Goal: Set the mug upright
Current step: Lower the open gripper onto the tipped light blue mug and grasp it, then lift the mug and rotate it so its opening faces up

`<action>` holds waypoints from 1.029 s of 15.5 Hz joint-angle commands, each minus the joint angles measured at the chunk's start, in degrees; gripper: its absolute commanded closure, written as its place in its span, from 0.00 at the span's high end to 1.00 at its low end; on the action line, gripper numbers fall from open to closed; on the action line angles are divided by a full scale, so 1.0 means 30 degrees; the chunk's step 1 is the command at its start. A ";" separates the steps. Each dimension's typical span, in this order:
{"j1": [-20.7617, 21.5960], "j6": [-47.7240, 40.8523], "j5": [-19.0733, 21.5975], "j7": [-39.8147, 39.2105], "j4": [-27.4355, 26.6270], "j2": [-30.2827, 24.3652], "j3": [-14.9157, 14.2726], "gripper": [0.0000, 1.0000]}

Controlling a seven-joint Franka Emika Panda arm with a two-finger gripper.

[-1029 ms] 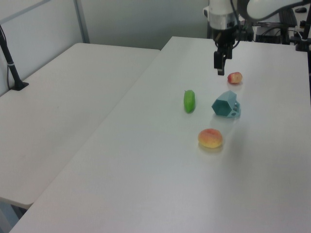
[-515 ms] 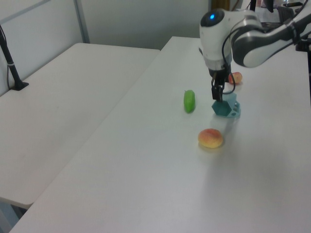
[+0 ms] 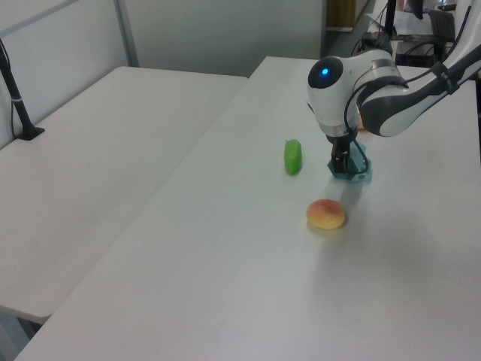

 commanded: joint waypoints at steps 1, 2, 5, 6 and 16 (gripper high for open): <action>-0.0305 0.0778 -0.2141 0.1132 -0.1275 -0.0123 -0.0015 0.81; -0.0336 0.0866 -0.2320 0.1134 -0.1305 -0.0122 -0.0044 0.73; -0.0598 0.0896 -0.2673 0.1251 -0.1276 -0.0152 -0.0044 0.25; -0.0600 0.0896 -0.2673 0.1338 -0.1305 -0.0152 -0.0044 0.05; -0.1068 0.0867 -0.1827 0.1194 -0.0897 -0.0677 -0.0044 0.00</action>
